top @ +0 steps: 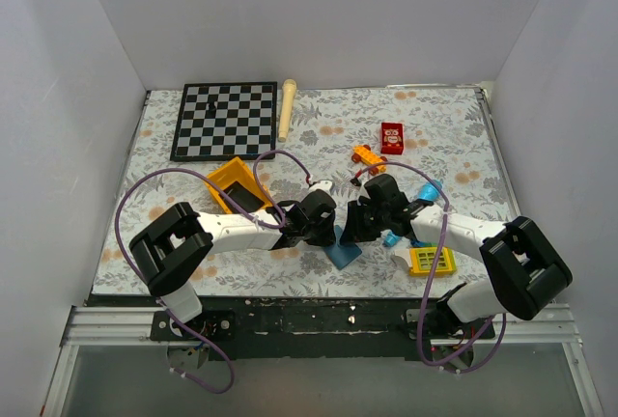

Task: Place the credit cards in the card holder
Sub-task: Close the card holder at the center of the board.

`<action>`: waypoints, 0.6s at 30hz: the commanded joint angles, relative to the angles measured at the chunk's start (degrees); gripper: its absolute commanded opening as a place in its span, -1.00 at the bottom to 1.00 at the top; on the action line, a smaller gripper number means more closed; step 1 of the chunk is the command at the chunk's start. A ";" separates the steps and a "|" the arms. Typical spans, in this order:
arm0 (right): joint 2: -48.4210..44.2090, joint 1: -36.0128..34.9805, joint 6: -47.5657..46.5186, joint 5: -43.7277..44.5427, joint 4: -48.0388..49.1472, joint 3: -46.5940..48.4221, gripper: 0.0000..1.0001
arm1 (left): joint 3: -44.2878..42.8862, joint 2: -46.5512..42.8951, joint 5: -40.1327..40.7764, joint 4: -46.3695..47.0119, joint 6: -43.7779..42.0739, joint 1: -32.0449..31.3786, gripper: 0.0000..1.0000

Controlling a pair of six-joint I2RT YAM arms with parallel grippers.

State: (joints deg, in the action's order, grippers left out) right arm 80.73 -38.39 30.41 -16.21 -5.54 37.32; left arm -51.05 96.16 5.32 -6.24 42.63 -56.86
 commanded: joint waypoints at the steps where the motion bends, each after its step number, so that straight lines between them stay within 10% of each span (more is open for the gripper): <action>1: -0.48 -0.46 -0.44 0.47 0.79 -0.76 -0.52 | 0.25 0.34 -0.05 -0.35 -0.01 -0.18 -0.87; 18: 0.83 -2.12 0.52 4.69 -2.45 0.73 -0.53 | 0.42 0.43 -0.14 -0.18 0.26 -0.18 -0.87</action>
State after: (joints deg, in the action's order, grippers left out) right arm 80.73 -39.51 30.61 -13.96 -5.52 37.01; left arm -51.05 96.25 5.30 -6.26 42.65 -56.86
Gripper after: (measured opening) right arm 0.239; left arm 0.068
